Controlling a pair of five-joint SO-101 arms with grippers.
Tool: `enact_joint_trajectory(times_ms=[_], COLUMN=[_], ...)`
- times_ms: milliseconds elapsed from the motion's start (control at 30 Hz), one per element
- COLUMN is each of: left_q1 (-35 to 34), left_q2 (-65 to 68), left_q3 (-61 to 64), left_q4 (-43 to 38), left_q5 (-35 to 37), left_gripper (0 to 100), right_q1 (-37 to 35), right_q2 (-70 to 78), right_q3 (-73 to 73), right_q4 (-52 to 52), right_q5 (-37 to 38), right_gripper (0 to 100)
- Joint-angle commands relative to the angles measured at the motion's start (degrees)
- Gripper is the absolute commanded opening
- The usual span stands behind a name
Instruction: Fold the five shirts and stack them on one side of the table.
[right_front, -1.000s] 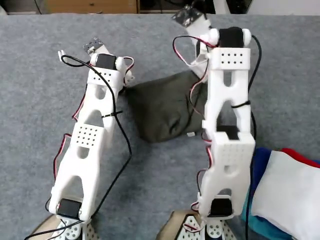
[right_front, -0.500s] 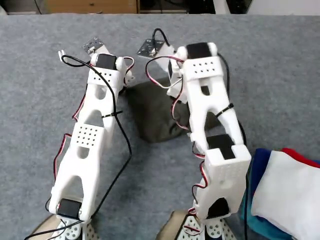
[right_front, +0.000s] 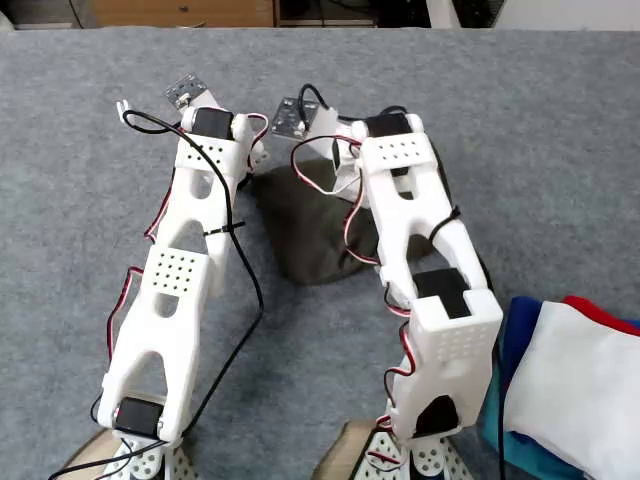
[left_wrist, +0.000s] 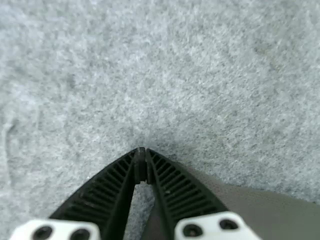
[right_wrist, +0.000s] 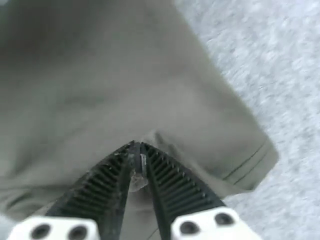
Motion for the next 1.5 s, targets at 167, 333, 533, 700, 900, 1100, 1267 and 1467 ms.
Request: enact_joint_trajectory(times_ms=[167,333,533,700,900,1100,1267,1467], left_q1=[0.00,-0.18,0.00,0.00,0.00,0.00,0.00,0.00], left_q2=[-0.75,-0.66,-0.66,-0.66,-0.66,-0.66,-0.66,-0.66], left_q3=[-0.70,-0.70,-0.70,-0.70,-0.70,-0.70,-0.70,-0.70], left_q4=[-0.09,-0.18,-0.18,-0.18,-0.18,-0.18,-0.18,-0.18], left_q5=[0.18,0.18,0.18,0.18,0.18,0.18,0.18,0.18], left_gripper=[2,2,2,2,2,2,2,2], right_q1=[-2.59,-3.47,-1.36,1.54,3.65,10.77,16.22,25.27], right_q2=[-3.30,-0.48,-0.04,0.04,-0.04,-1.36,-4.26,-9.10], right_q3=[0.22,-0.31,0.22,1.71,5.58,4.97,6.99,11.12], right_q4=[-4.04,-4.40,-3.25,-2.37,-2.37,0.70,6.33,8.35], right_q5=[0.53,0.26,0.44,1.14,3.16,5.01,9.58,12.75], right_gripper=[0.5,0.5,0.5,0.5,0.5,0.5,0.5,0.5])
